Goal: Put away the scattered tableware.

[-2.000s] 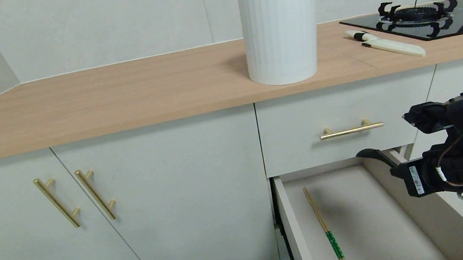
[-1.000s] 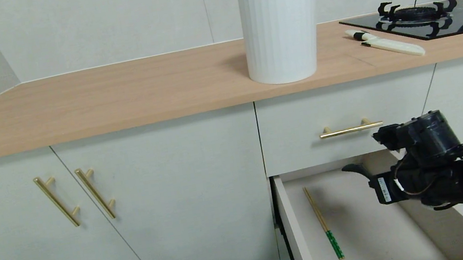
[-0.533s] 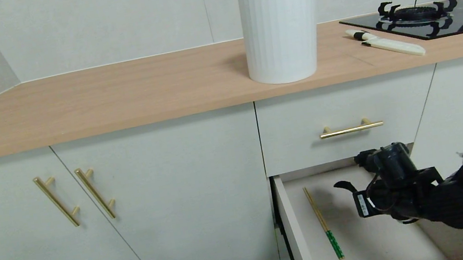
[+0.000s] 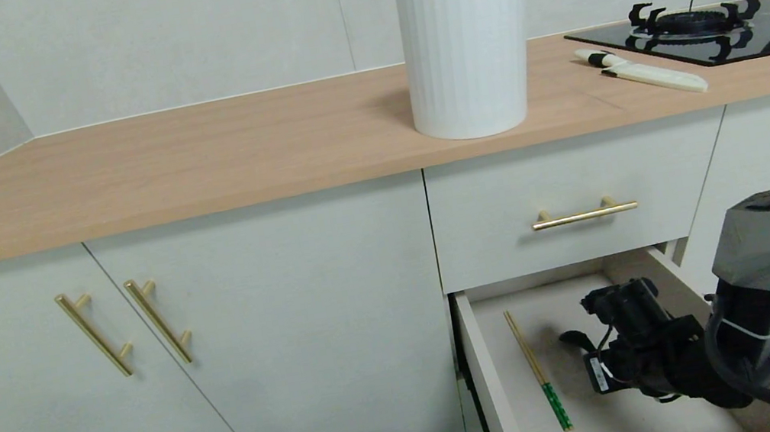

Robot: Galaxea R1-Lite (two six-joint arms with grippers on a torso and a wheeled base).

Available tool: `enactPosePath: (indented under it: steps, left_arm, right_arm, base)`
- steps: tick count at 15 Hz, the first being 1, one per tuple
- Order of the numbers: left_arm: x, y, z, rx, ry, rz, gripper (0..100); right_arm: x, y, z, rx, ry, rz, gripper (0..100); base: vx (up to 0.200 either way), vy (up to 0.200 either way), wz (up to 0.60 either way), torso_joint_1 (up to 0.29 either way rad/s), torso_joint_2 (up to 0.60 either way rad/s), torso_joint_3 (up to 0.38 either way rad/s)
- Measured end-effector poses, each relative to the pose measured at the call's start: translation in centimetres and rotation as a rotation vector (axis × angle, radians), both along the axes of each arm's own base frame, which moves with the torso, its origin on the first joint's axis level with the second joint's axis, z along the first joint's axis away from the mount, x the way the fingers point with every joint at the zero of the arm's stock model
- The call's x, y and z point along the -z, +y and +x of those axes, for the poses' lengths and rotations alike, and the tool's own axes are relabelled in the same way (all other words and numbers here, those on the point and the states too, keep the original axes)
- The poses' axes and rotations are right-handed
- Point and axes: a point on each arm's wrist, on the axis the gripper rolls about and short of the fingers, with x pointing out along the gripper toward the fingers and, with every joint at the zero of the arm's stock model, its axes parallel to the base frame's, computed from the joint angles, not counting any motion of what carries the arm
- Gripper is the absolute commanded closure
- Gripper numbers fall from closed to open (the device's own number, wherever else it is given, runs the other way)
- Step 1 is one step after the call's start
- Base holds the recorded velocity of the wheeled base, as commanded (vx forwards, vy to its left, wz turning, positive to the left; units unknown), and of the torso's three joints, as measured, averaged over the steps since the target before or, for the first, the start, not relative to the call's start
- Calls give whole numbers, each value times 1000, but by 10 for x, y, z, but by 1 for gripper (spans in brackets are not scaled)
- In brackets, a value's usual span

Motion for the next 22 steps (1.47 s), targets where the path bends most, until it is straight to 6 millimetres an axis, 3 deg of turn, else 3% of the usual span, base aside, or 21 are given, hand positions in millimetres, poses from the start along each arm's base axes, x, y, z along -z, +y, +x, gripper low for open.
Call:
enactPosePath:
  steps: [7,8,18,22]
  left_arm:
    - [0,0,0,0,0,0,0]
    - [0,0,0,0,0,0,0]
    - [0,0,0,0,0,0,0]
    - [0,0,0,0,0,0,0]
  right_arm:
    - [4,0,0,1,12,-6,100]
    - [4,0,0,1,12,-7,0]
    - [3,0,0,1,11,-6,0]
    - [-13,-2,-5,0,-13,6,0]
  base:
    - [0,0,0,0,0,0]
    - [0,0,0,0,0,0]
    - [0,0,0,0,0,0]
    - [0,0,0,0,0,0]
